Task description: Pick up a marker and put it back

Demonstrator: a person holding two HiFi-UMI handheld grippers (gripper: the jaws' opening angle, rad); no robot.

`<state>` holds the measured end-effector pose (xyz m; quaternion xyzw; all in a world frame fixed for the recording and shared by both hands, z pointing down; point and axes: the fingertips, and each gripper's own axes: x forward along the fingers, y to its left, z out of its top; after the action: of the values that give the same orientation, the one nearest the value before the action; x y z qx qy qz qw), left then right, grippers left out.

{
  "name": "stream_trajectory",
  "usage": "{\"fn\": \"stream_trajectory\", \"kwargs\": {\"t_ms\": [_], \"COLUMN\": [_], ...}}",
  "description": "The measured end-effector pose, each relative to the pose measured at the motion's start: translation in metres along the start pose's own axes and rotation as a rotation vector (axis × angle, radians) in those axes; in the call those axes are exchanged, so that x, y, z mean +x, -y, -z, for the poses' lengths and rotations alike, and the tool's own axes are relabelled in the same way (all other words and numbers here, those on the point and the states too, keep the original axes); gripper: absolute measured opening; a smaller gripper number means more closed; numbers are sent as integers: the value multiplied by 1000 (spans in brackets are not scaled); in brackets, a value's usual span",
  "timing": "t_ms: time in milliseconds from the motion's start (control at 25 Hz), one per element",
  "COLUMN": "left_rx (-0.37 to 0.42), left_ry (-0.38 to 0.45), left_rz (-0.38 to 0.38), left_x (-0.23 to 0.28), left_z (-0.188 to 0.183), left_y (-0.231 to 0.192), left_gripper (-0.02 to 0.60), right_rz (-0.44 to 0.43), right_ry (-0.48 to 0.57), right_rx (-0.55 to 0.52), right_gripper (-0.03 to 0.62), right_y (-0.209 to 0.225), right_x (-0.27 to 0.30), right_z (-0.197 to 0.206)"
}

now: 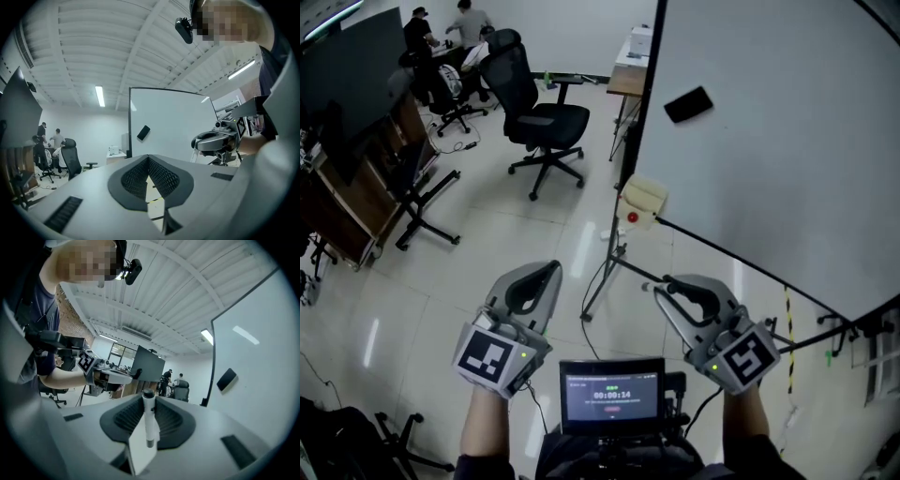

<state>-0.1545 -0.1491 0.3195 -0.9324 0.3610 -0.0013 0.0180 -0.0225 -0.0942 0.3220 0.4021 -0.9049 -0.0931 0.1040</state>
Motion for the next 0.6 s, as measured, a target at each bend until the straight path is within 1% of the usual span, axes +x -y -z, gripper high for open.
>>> {"fn": "stream_trajectory", "kwargs": {"t_ms": [80,200,400,480,600], "left_rx": [3,10,43,45,43], "left_ry": [-3,-14,-8,-5,-9], "left_rz": [7,17,34,23,15], "left_x": [11,36,91,110,131], "left_z": [0,1,-4,-8,-19], "left_y": [22,67,164,204,259], "left_gripper": [0,0,0,0,0], "right_rz": [14,20,-28,-34,-42], "right_ry": [1,11,-1,-6,13], "right_rx": [1,-3,-44,-31,6], "right_gripper": [94,94,94,94,94], "right_y": [10,31,60,77,100], "right_x": [-25,-70,-154,-193,-247], "right_z": [6,17,42,51,57]}}
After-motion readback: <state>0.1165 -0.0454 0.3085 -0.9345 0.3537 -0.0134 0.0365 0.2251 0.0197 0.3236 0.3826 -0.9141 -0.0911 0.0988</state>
